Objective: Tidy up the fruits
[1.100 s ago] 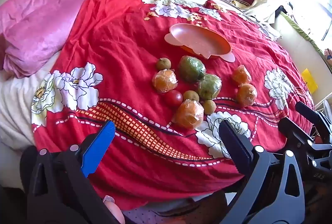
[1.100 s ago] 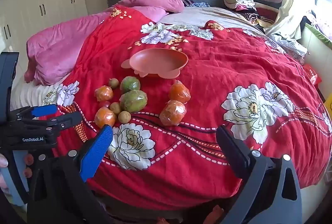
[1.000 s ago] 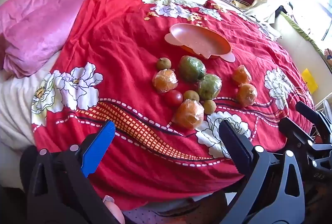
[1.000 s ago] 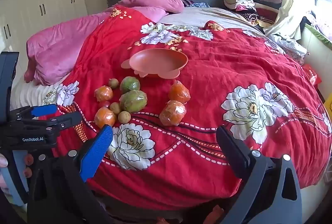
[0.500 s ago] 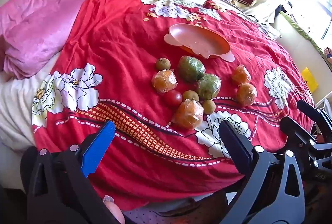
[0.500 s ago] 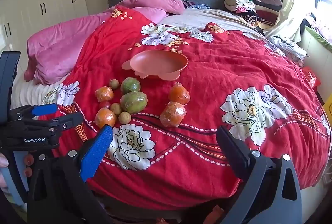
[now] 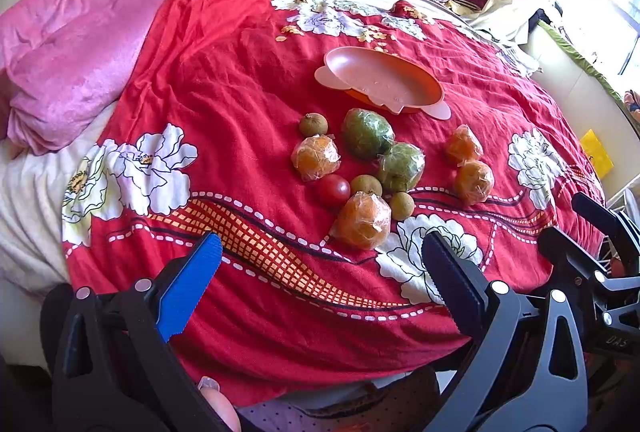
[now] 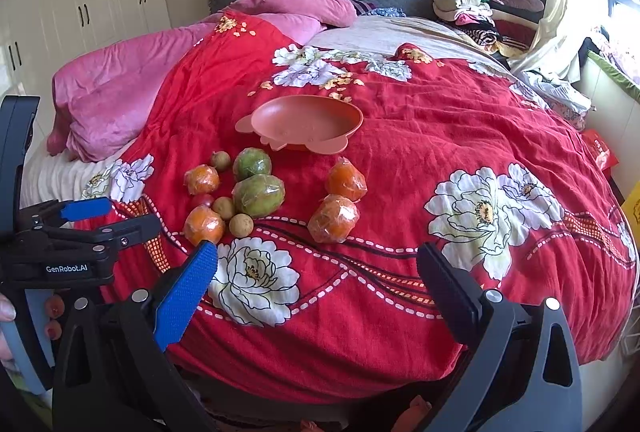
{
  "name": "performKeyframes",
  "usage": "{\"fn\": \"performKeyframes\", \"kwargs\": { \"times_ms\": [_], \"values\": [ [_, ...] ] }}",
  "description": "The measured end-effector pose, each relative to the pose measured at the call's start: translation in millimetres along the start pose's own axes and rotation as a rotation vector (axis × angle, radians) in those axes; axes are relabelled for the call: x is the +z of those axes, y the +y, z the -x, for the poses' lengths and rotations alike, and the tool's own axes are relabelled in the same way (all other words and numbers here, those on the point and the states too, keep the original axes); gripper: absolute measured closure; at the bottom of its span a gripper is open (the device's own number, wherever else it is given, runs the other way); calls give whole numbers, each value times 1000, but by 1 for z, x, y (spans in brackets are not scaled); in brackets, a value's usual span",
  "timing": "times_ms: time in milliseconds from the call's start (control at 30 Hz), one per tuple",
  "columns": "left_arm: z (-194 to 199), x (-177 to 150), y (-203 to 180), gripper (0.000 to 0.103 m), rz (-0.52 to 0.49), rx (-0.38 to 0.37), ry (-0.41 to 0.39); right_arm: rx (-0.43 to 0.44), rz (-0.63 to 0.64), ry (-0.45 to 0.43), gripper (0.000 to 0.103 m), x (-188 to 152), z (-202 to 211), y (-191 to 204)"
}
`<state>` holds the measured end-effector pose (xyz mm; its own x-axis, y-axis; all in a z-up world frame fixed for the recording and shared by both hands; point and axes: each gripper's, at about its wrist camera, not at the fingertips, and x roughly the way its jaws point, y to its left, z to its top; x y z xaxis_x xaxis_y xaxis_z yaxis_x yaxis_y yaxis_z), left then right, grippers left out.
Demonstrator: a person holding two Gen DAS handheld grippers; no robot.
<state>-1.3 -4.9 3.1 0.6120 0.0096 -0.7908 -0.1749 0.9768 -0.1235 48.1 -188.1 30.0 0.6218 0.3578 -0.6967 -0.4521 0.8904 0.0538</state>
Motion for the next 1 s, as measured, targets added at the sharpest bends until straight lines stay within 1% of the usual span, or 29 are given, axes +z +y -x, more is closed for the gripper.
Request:
{"fn": "performKeyframes", "kwargs": {
  "times_ms": [1000],
  "values": [
    [0, -1, -2, 8, -3, 0, -3, -1, 9, 8, 4, -1, -1, 1]
  ]
}}
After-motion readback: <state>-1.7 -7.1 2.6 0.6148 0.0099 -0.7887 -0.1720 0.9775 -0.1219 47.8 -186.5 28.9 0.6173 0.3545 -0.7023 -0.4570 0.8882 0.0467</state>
